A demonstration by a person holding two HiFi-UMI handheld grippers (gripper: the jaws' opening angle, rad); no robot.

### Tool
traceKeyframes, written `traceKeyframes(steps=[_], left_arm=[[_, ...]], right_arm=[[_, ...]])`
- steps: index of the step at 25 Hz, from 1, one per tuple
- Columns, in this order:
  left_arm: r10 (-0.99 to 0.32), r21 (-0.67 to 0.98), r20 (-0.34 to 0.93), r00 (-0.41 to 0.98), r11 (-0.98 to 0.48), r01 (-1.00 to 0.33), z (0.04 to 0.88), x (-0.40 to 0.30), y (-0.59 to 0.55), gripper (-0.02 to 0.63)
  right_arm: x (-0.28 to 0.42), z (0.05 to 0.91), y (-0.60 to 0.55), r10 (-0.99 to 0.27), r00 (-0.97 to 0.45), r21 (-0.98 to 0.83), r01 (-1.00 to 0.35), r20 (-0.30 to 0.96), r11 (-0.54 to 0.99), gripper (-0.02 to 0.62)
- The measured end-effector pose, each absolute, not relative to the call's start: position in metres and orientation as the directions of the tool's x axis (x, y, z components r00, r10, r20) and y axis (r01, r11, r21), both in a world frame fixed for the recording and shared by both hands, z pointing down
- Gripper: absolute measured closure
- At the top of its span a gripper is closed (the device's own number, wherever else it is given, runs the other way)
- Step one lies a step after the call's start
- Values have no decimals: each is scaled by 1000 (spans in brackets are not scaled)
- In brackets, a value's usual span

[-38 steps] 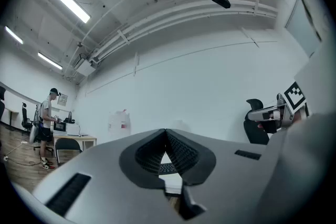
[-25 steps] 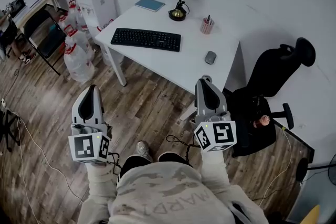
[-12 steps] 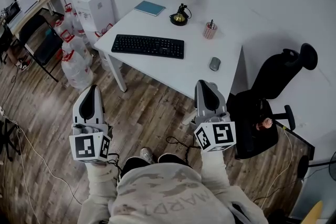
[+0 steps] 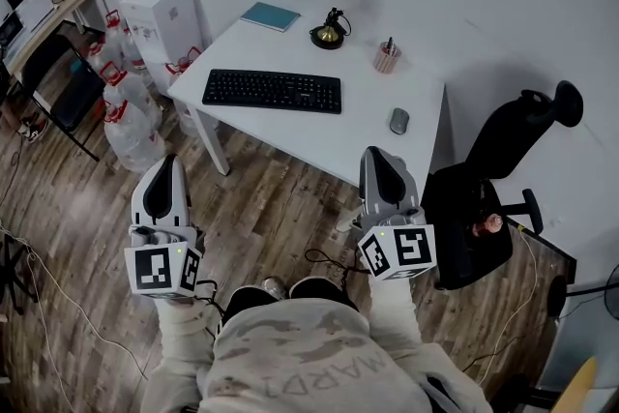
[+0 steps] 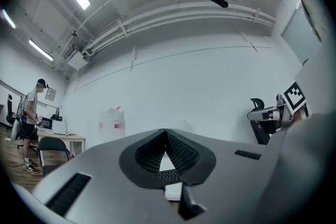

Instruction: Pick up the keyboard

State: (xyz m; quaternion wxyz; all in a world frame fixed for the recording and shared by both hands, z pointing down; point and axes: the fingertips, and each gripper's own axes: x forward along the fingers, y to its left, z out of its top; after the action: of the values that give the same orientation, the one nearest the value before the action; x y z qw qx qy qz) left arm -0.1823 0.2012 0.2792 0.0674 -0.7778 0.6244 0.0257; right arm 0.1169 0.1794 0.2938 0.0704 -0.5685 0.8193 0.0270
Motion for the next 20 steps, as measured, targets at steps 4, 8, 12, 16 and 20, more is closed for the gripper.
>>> traceKeyframes(steps=[4, 8, 12, 16, 20], left_arm=[[-968, -41, -121, 220, -217, -975, 284, -192, 187, 600], [-967, -42, -111, 227, -224, -974, 289, -196, 175, 600], [-969, -36, -100, 228, -225, -974, 295, -204, 156, 600], [-971, -39, -95, 219, -217, -975, 298, -210, 133, 600], [-970, -44, -99, 222, -219, -975, 296, -213, 103, 600]], right_arm=[[111, 301, 169, -934, -335, -25, -940, -123, 340, 584], [108, 306, 159, -938, -327, -31, -943, -110, 332, 584], [101, 312, 138, -940, -329, -26, -943, -95, 333, 584], [95, 317, 112, -939, -334, -26, -941, -87, 337, 584], [91, 317, 83, -938, -333, -29, -941, -91, 337, 584]])
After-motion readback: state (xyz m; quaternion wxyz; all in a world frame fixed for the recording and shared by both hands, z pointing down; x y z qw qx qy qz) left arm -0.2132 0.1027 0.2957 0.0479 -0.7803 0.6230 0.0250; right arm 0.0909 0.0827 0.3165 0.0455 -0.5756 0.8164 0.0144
